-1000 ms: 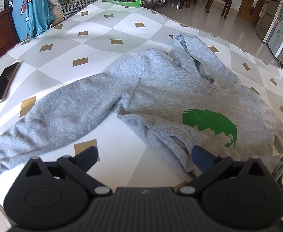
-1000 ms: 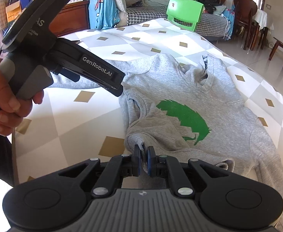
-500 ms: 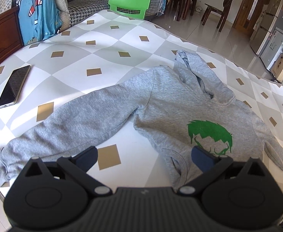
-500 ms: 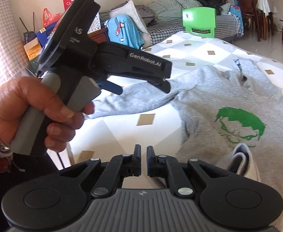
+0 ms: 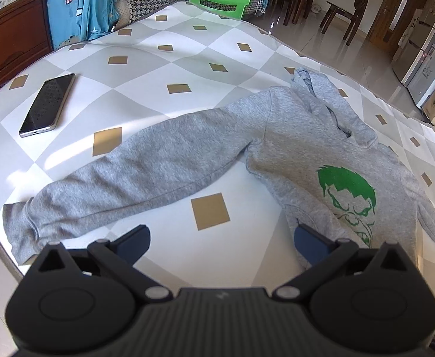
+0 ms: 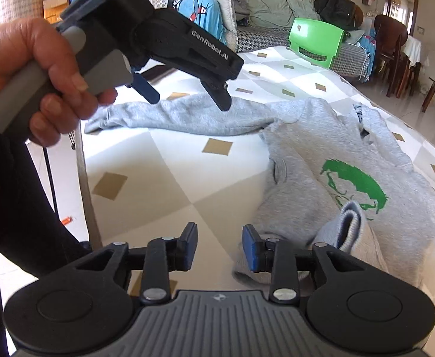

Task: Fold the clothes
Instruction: 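Grasp the folded ribbed hem with the right gripper and pull it back down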

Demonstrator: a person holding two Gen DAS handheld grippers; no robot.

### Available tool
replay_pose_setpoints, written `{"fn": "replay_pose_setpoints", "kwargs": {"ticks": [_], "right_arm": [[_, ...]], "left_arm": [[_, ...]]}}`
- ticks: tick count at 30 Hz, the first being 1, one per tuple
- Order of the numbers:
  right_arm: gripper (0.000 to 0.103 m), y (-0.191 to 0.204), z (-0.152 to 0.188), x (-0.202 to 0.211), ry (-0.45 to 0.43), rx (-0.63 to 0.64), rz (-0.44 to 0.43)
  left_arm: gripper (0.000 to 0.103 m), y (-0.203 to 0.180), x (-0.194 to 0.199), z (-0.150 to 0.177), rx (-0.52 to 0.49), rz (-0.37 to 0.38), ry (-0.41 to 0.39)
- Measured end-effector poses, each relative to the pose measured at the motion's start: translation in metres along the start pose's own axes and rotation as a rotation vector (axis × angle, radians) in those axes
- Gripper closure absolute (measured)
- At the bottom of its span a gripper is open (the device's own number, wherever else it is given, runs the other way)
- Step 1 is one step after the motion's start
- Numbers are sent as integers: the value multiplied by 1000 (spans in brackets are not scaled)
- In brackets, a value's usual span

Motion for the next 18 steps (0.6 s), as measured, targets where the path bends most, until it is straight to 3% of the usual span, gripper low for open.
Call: {"fn": "replay_pose_setpoints", "kwargs": {"ticks": [5, 12, 18], "right_arm": [[60, 3, 16, -5, 30, 61, 65], [57, 17, 18, -23, 10, 296, 259], [57, 6, 23, -52, 85, 357, 346]], "left_arm": [[0, -13, 0, 2, -23, 5, -1], [0, -32, 0, 6, -65, 24, 1], [0, -30, 1, 4, -48, 29, -4]]}}
Point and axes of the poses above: each gripper's, at about its wrist camera, not at the fingertips, and x roughly against the way its jaws point, y to its left, z to its underside, the point moved 7 cm from there along -x, roughly the way its jaws point, and after that the axes turned 12 degrees about y, right-handed, at the moved point
